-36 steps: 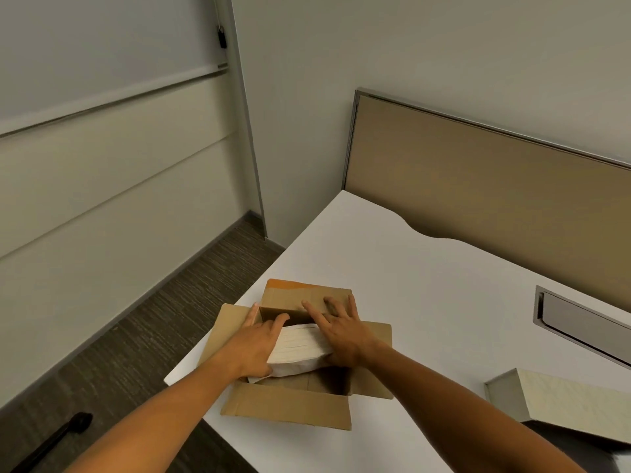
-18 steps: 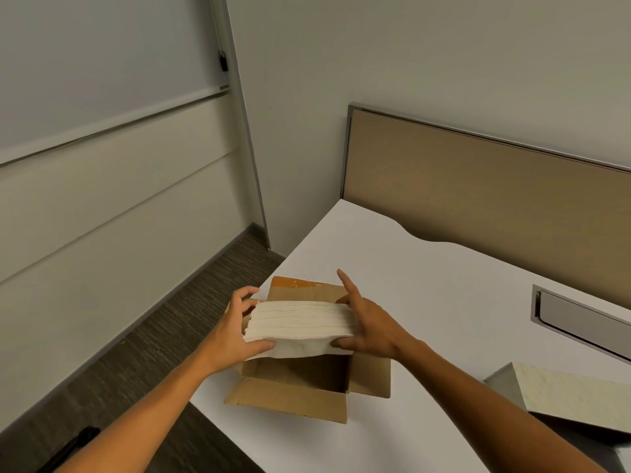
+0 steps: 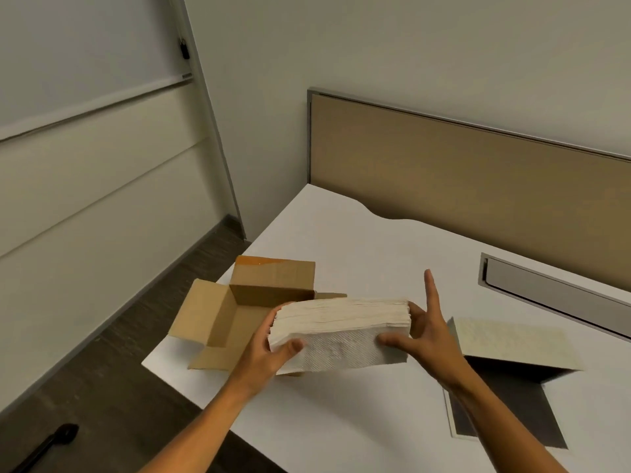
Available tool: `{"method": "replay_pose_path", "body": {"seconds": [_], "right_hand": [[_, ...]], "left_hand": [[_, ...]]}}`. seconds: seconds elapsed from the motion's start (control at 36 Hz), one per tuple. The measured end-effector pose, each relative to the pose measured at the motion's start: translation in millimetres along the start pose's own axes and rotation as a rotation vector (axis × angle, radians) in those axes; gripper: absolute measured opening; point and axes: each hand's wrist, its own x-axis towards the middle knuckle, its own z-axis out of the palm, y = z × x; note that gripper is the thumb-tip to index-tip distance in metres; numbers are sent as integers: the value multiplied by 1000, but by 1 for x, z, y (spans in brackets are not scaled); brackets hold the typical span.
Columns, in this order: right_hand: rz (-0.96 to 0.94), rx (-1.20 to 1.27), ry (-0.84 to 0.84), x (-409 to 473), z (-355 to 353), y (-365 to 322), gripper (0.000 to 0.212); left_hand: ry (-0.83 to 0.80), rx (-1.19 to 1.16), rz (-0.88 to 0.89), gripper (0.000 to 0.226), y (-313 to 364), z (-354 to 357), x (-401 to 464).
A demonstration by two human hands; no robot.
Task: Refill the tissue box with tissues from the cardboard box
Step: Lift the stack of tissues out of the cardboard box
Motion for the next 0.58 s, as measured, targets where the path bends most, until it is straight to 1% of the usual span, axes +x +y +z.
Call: {"method": "replay_pose_path", "body": {"seconds": [0.06, 0.14, 0.28, 0.39, 0.5, 0.58], "right_hand": [[48, 44, 25, -24, -17, 15, 134], [105, 39, 61, -58, -36, 37, 129], [196, -46, 41, -102, -56, 84, 115], [269, -131, -9, -125, -63, 114, 107], [351, -161, -14, -138, -60, 132, 107], [404, -167, -13, -143, -56, 138, 101]], "left_hand": [[-36, -5, -34, 70, -9, 24, -9], [-99, 19, -76, 71, -31, 54, -20], [-193, 172, -153, 82, -73, 89, -35], [-213, 250, -203, 80, -104, 107, -44], [-208, 308, -227, 77, -130, 117, -52], [-212, 346, -237, 75, -146, 121, -57]]}}
